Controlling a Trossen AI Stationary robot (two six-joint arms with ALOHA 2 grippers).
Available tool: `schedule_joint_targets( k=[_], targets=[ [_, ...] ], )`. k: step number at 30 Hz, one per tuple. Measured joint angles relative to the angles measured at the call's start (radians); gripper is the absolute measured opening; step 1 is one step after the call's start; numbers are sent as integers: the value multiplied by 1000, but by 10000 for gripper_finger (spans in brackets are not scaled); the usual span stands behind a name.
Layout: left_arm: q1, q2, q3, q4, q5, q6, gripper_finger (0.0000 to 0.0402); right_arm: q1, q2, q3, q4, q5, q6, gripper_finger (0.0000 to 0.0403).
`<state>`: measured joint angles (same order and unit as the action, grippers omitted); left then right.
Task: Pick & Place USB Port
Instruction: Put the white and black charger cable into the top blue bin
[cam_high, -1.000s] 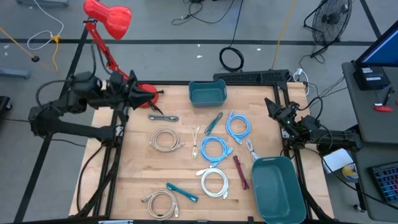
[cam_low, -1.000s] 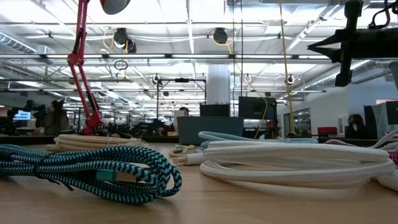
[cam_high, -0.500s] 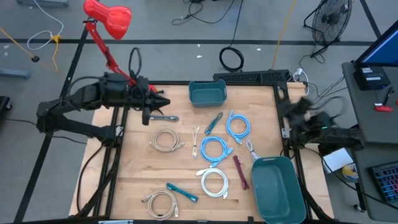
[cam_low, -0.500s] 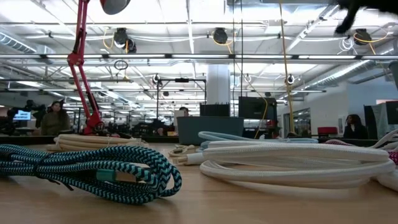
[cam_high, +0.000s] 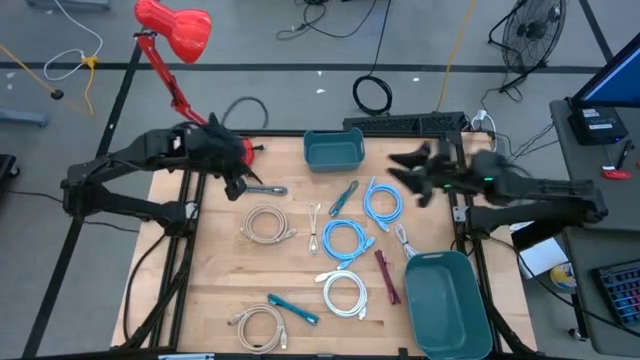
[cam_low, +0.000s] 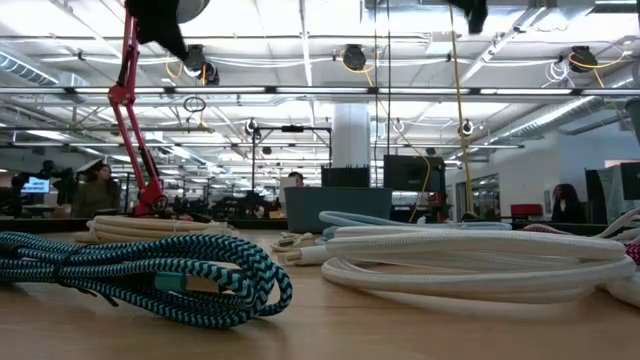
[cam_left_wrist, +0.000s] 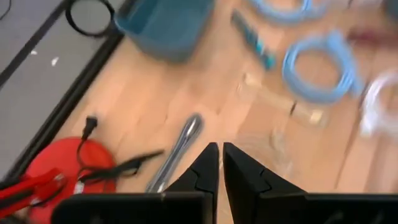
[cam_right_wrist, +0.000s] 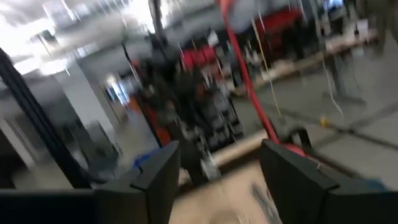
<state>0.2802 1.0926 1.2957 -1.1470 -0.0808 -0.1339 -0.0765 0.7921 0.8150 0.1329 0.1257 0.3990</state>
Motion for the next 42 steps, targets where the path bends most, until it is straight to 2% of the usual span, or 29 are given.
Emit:
schedule_joint_targets(
  k=[6,13,16,23,27,33,42],
  targets=[
    [1,144,-35,-44,-17,111,27,0,117,3,-24,-4,46,225],
    [34,362,-72,-40,10,185,35,0,121,4,-23,-29,53,218],
    [40,448,-72,-36,29,232,69,0,104,4,-22,-27,53,218],
    [12,578,-72,-56,31,380,191,0,81,4,-34,-25,52,217],
    [-2,620,-72,18,-16,451,227,0,81,4,-40,-24,43,217],
    [-6,681,-72,97,-72,500,234,0,81,4,-50,-23,42,217],
    [80,777,-72,106,-78,502,234,0,81,4,-49,-24,56,217]
  ],
)
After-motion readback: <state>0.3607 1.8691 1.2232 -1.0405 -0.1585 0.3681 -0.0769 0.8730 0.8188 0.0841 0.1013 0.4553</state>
